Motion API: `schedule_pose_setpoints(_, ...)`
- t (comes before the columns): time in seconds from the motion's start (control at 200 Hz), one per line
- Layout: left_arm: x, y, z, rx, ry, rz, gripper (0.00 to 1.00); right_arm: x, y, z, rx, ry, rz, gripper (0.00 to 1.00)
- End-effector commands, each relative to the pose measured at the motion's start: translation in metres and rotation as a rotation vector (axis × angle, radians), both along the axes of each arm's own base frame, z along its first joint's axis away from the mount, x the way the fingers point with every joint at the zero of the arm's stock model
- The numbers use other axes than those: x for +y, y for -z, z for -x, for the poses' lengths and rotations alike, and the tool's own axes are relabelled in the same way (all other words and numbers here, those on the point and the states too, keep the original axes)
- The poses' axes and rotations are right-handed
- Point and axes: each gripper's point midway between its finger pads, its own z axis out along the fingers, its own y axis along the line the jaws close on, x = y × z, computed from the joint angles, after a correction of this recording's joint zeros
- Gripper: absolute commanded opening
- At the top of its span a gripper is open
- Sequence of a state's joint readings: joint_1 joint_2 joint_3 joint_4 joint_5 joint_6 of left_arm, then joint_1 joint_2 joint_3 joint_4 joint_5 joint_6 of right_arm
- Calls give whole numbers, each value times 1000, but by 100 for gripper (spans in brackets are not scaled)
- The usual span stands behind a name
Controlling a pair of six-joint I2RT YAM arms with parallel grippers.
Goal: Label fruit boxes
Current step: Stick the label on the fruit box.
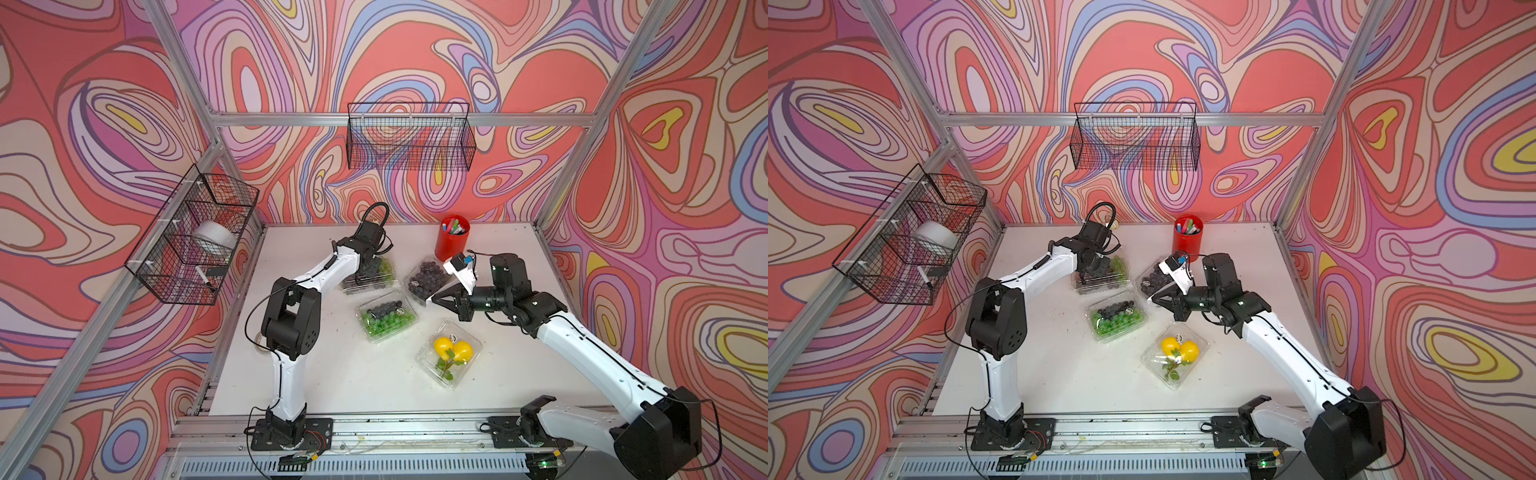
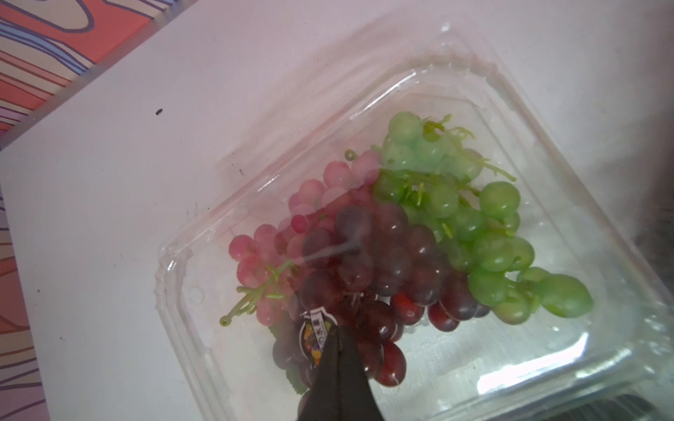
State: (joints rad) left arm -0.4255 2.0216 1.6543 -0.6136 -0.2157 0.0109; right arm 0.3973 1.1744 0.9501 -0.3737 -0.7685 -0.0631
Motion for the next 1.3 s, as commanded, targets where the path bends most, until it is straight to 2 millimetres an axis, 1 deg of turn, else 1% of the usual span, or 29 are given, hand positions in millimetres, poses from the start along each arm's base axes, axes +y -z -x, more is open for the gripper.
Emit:
schedule_pose_setpoints(0.0, -4, 12, 12, 78, -15, 34, 4, -4, -2, -3, -9, 7, 5, 0)
schedule_pose_setpoints(0.165, -5, 13, 19, 104, -32, 59, 16, -9, -2, -6, 3, 28, -5, 0)
schedule_pose_setpoints(0.275, -5, 11, 24, 108, -46, 81, 25, -18, -3, -15, 25, 65, -35, 0)
schedule_pose_setpoints(0.381, 1, 9, 26, 103, -79, 93, 28, -27, -1, -26, 66, 111, -67, 0)
schedule_pose_setpoints(0.461, 4, 6, 26, 97, -96, 112, 30, -38, 4, -40, 103, 170, -81, 0)
schedule_pose_setpoints(0.596, -6, -10, 23, 52, -73, 189, 40, -58, 9, -71, 150, 295, -137, 0)
schedule_pose_setpoints(0.721, -5, -12, 21, 58, -88, 236, 40, -74, 11, -97, 170, 379, -218, 0)
schedule_pose_setpoints(0.876, 1, -7, 23, 64, -119, 274, 39, -97, 28, -117, 199, 501, -243, 0)
schedule_pose_setpoints(1.001, 3, -5, 20, 48, -126, 292, 39, -116, 50, -119, 247, 605, -213, 0)
schedule_pose_setpoints(1.157, -1, -9, 12, 25, -114, 324, 39, -132, 77, -107, 333, 689, -157, 0)
schedule_pose_setpoints(1.227, -3, -14, 10, 14, -110, 336, 38, -143, 89, -101, 377, 761, -121, 0)
schedule_pose_setpoints(1.262, -3, -18, 8, 6, -110, 342, 38, -147, 94, -97, 397, 790, -107, 5)
schedule_pose_setpoints(1.277, -4, -19, 8, 5, -110, 344, 37, -150, 96, -96, 406, 807, -102, 9)
schedule_pose_setpoints(1.292, -4, -21, 8, 1, -110, 347, 36, -152, 97, -94, 417, 826, -95, 15)
schedule_pose_setpoints(1.297, -4, -21, 8, 0, -111, 348, 36, -152, 97, -94, 417, 826, -95, 15)
